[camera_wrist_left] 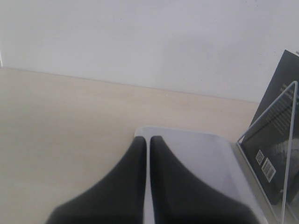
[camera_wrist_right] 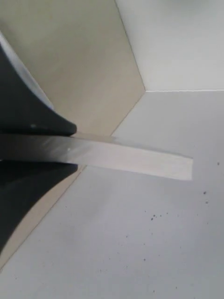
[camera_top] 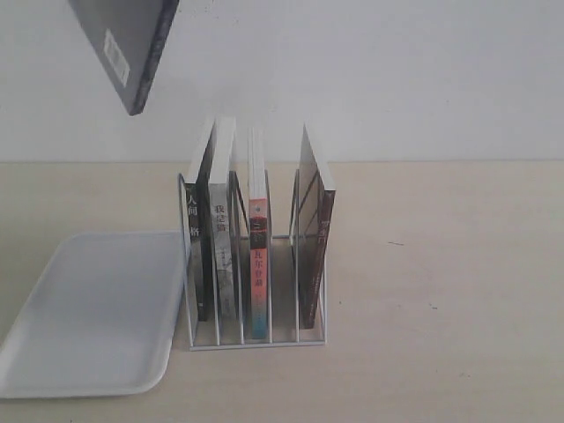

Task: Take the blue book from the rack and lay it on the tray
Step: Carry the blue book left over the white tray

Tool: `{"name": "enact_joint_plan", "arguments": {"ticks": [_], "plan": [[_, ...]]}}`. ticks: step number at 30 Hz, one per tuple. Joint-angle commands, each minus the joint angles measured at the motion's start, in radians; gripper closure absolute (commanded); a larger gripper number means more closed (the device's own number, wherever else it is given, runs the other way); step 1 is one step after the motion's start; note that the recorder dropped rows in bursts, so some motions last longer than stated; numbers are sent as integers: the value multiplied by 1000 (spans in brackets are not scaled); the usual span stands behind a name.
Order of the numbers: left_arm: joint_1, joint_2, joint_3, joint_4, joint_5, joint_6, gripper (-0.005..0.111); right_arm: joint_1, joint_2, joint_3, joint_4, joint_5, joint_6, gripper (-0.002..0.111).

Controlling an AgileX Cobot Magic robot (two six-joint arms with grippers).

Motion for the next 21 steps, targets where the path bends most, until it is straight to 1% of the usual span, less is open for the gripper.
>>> {"name": "enact_joint_plan", "arguments": {"ticks": [1,8,15,21], "plan": [[3,3,-4,-10,-7,-8,103,32,54,-5,-26,-59,-64,108],[3,3,-4,-10,-7,-8,103,32,128,-5,-19,-123,-64,108],[3,3,-4,-10,-7,-8,103,32,157,-5,-17,-124,-76,108],[3,3,-4,-10,-7,-8,103,32,189,-5,-15,-122,-161,108]]}}
